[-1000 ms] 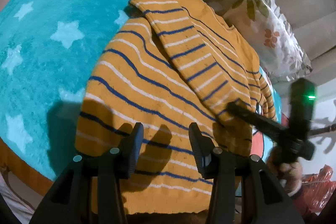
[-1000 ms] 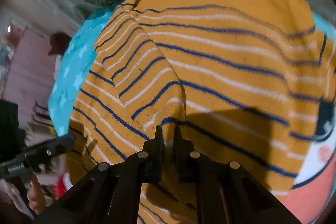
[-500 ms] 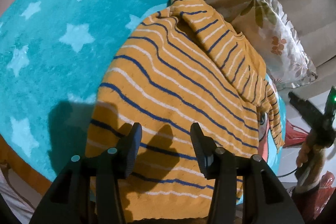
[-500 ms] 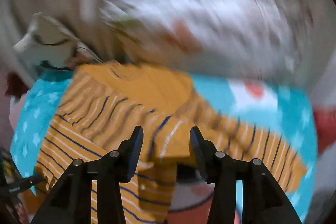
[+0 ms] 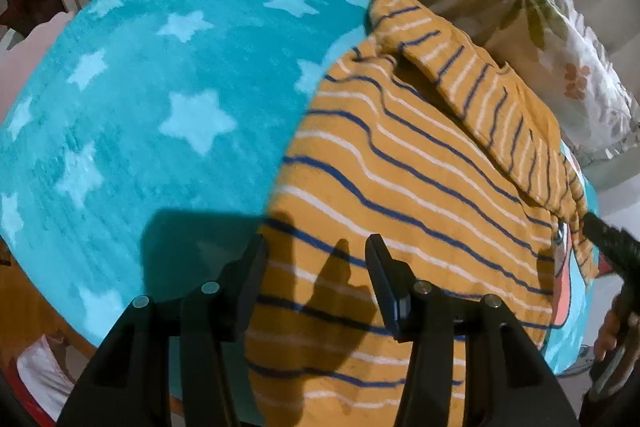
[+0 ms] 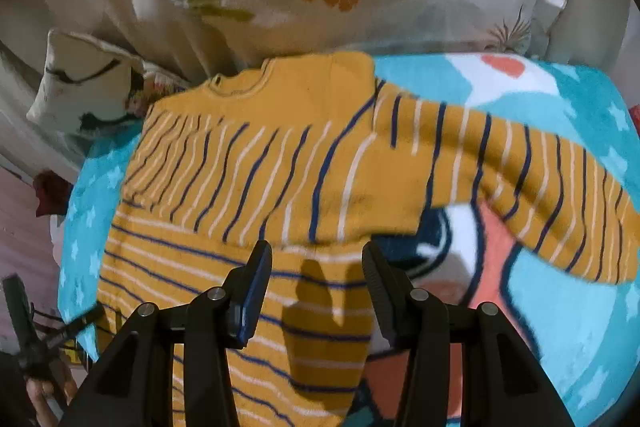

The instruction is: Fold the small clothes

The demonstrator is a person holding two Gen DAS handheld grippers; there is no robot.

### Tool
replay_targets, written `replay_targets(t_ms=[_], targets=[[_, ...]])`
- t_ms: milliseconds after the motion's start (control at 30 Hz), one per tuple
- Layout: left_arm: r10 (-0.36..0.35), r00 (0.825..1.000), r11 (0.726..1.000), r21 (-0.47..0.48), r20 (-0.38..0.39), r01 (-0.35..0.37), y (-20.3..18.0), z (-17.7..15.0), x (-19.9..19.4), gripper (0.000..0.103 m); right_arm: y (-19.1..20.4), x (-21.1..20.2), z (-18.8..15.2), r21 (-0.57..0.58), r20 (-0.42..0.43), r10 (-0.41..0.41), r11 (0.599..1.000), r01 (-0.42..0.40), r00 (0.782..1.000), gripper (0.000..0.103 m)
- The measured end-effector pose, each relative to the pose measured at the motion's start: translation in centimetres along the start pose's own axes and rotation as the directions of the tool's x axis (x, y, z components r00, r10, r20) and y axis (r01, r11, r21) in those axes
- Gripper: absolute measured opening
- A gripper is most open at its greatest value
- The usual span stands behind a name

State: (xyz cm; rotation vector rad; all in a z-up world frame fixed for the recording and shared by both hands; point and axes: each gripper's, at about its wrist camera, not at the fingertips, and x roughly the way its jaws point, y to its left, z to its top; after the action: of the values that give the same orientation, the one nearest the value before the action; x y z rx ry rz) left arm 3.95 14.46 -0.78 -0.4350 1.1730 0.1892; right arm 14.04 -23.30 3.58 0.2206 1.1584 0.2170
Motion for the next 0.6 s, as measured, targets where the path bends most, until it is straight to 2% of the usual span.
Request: replay_targets(t_ms=[133, 200, 267, 333, 400, 500, 600], targets=[[-0.007, 1.0, 1.0, -0.001, -0.002, 0.007, 0.9, 0.8, -0.1, 0.05, 3.0, 0.6, -1.1, -0.023, -0.029, 0.08, 0.996, -0.08, 0.996, 0.051], [-0.022, 1.0, 1.0, 0.0, -0.011, 0.022, 1.3, 0.9, -0.2, 0.05, 5.5, 1.3, -1.3, -0.03, -0.051, 0.155, 0.987, -0.157, 0.987, 0.051], [-0.037, 0.999, 0.999, 0.008, -0.019, 0.037, 1.7, 1.0, -0.5, 0.051, 8.7, 2.7, -1.1, -0.024, -0.078, 0.243, 0.969, -0.246, 0.967, 0.053], [-0.051, 0.998, 0.999, 0.015, -0.028, 0.052, 2.3, 0.9, -0.8, 0.051, 11.5, 4.1, -0.8, -0.034, -0.083, 0.279, 0.958, -0.283, 0.957, 0.053], [-0.064, 0.997, 0.998, 0.023, -0.035, 0.065, 3.0, 0.7, -1.2, 0.053, 15.3, 5.9, 0.0, -0.072, -0.09, 0.269, 0.959, -0.276, 0.959, 0.053], [-0.077, 0.996, 0.997, 0.021, -0.048, 0.079, 4.8, 0.4, -1.7, 0.055, 20.6, 7.3, 2.0, -0.155, -0.041, 0.239, 0.958, -0.243, 0.97, 0.053], [-0.089, 0.994, 0.996, 0.01, -0.06, 0.09, 6.8, 0.0, -1.9, 0.055, 25.2, 9.6, 4.6, -0.228, -0.004, 0.174, 0.959, -0.17, 0.985, 0.053]])
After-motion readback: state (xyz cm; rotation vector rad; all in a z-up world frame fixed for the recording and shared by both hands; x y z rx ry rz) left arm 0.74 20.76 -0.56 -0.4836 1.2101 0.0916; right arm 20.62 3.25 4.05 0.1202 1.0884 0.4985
